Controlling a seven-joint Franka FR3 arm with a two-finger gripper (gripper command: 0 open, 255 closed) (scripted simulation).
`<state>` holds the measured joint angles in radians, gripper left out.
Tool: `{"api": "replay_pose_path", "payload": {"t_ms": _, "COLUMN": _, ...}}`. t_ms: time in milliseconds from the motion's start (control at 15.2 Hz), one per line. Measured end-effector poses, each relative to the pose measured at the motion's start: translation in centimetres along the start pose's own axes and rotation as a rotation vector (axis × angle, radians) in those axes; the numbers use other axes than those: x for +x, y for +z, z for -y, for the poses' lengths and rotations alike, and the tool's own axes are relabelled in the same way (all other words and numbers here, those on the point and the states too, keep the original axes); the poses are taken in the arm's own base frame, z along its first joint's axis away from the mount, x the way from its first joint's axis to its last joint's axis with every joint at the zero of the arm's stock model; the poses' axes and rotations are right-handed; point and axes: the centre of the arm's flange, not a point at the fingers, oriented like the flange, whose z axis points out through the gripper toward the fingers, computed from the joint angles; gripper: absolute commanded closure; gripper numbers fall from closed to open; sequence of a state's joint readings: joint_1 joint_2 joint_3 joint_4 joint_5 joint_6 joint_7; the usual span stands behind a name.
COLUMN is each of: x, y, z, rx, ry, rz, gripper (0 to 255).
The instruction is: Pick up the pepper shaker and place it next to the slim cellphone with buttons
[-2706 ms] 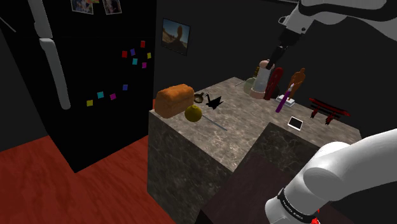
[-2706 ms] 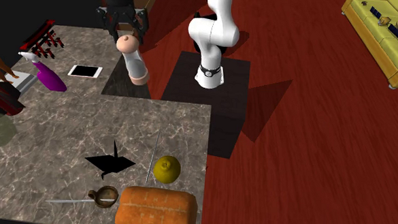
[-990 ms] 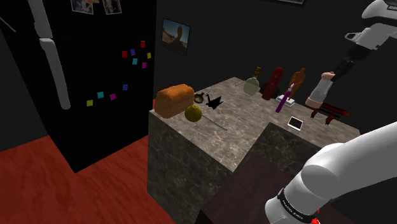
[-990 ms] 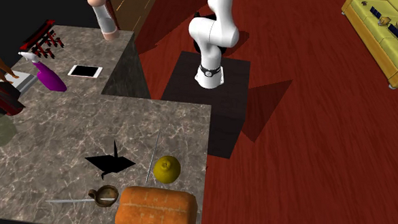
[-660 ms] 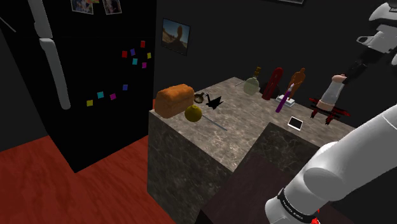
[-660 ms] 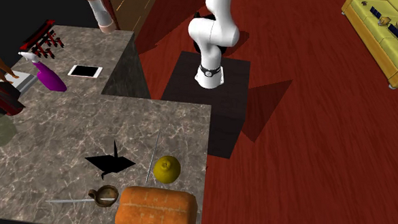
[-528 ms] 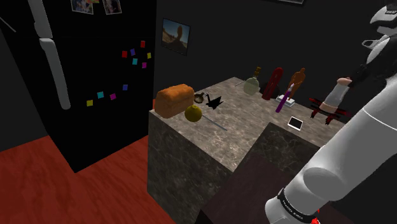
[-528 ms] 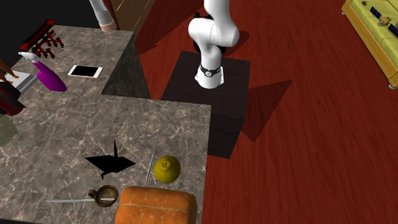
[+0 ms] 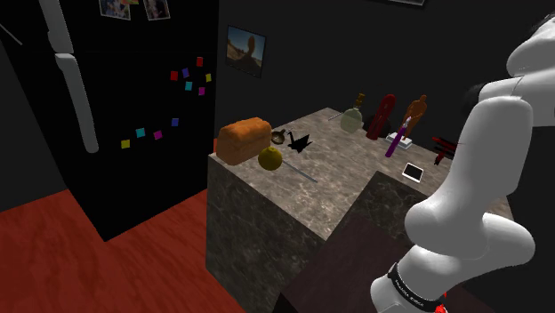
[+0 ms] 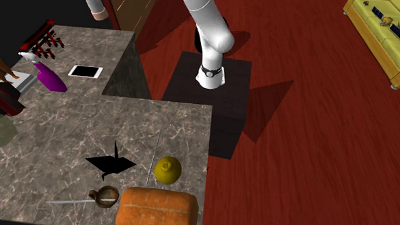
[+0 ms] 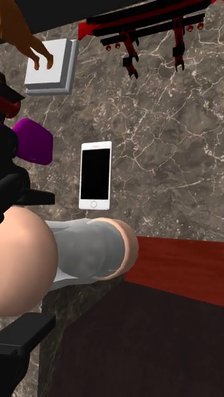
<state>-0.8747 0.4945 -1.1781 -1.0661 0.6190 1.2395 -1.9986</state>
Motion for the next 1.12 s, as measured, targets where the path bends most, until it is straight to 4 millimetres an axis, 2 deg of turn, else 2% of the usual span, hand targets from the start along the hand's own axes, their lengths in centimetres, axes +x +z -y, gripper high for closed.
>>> {"api": "replay_pose_path", "payload": {"t_ms": 198, "x": -3.2, "y": -0.4, "z": -2.5, "rx": 0.001, "ry": 0.001, "rz": -0.001, "gripper": 255}}
{"api": "replay_pose_path", "payload": {"t_ms": 330, "x": -4.0, "y": 0.1, "z": -2.8, "rx": 0.003, "ry": 0.0, "rz": -0.006, "gripper": 255}}
{"api": "replay_pose_path", "payload": {"t_ms": 1122, "x": -5.3, "y": 6.2, "z": -2.8, "rx": 0.003, "ry": -0.001, "rz": -0.006, "gripper": 255}}
